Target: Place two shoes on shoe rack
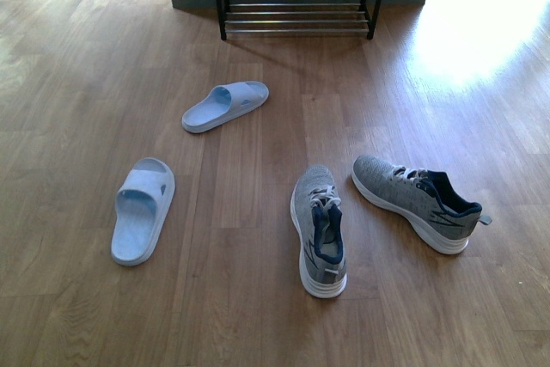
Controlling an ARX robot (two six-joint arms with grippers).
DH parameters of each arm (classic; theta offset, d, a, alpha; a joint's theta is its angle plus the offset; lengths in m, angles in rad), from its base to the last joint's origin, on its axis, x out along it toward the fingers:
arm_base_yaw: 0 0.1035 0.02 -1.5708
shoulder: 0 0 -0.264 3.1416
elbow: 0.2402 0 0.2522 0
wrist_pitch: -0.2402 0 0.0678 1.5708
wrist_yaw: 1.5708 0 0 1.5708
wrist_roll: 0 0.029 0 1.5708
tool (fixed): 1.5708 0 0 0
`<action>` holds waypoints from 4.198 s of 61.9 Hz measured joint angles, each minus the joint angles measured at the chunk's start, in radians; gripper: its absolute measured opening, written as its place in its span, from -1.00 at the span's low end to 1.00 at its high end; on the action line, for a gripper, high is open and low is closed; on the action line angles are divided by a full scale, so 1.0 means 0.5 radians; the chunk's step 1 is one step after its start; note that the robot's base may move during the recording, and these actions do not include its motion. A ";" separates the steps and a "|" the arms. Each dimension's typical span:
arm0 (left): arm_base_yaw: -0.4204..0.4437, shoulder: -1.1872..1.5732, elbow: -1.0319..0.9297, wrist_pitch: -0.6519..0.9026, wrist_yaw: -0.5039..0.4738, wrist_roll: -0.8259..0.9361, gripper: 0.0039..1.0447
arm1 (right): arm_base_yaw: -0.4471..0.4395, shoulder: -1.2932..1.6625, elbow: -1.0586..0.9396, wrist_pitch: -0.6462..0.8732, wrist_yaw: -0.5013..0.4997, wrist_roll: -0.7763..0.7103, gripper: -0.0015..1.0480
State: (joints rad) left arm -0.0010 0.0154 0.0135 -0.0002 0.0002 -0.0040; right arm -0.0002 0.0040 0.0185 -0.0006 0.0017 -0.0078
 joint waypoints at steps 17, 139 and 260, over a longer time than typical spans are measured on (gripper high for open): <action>0.000 0.000 0.000 0.000 0.000 0.000 0.83 | 0.000 0.000 0.001 0.000 0.000 0.000 0.82; 0.000 0.000 0.000 0.000 0.000 0.000 0.83 | 0.000 0.000 0.000 0.000 0.000 0.000 0.82; -0.410 3.916 1.394 0.574 -0.407 -0.887 0.83 | 0.000 -0.002 0.001 -0.001 -0.003 0.002 0.82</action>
State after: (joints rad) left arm -0.2062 1.9736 0.7105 0.2867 -0.2035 -0.4473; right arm -0.0002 0.0032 0.0189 -0.0010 0.0002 -0.0071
